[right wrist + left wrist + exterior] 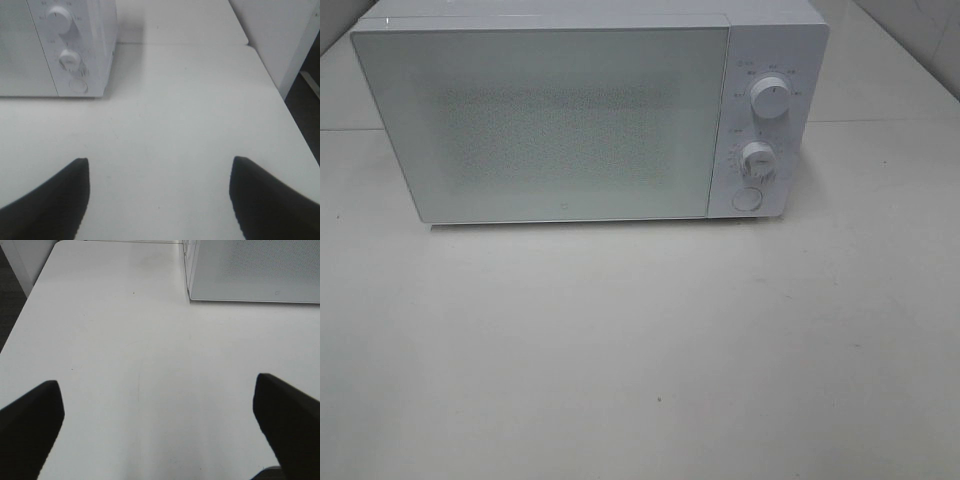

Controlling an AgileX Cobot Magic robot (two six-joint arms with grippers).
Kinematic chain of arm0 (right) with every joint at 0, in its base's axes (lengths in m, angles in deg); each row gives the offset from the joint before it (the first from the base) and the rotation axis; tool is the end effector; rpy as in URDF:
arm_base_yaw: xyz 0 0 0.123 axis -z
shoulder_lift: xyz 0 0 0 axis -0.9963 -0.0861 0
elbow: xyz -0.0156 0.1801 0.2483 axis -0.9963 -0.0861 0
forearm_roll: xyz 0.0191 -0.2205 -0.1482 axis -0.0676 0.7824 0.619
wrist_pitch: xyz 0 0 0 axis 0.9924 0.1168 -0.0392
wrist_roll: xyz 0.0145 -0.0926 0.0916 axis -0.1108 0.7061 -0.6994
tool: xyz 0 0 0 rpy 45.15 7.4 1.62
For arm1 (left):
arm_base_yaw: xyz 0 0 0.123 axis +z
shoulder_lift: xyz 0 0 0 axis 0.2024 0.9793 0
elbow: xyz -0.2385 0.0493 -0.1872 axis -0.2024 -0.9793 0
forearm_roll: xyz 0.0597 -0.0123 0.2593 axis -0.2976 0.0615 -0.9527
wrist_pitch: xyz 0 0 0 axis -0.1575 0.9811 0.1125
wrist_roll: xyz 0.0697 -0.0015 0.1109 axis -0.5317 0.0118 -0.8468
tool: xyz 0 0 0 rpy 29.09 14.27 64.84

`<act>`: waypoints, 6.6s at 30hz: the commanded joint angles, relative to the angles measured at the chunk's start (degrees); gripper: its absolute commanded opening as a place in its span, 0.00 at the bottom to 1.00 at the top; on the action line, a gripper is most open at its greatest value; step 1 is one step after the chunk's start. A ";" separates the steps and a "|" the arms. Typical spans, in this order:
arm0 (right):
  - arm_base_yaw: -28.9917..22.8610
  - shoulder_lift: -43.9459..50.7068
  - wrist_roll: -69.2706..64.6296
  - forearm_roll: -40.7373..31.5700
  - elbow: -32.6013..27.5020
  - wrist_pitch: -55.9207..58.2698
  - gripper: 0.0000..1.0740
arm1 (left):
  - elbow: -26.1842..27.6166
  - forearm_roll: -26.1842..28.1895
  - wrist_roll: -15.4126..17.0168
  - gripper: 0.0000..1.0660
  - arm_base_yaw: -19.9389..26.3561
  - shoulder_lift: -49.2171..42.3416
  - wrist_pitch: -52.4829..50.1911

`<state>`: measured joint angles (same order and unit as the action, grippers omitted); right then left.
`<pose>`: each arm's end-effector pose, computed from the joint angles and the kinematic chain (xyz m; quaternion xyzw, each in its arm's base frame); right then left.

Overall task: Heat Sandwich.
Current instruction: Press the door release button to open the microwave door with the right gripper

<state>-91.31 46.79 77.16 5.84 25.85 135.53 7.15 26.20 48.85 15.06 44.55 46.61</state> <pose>0.0279 -0.0128 0.2877 -0.0064 0.8089 -0.0152 0.5877 0.0183 -0.0078 0.2707 -0.0131 0.8507 -0.0173 0.5252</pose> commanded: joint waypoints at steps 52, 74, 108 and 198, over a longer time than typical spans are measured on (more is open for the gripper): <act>0.17 -65.72 -2.86 -0.34 -7.62 -83.02 0.70 | -0.06 0.57 -0.06 0.92 0.06 -0.97 -0.23; -15.93 -87.43 16.73 -32.83 -12.26 -110.52 0.70 | -0.06 0.57 -0.06 0.92 0.06 -0.97 -0.23; -31.86 -99.52 4.30 -43.89 -9.80 -116.88 0.70 | -0.06 0.57 -0.06 0.92 0.06 -0.97 -0.23; -21.66 -114.88 -70.59 -38.79 11.97 -101.18 0.00 | -0.06 0.57 -0.06 0.92 0.06 -0.97 -0.23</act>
<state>-113.71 -67.46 6.17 -34.09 36.50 32.85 7.15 26.20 48.85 15.06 44.55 46.61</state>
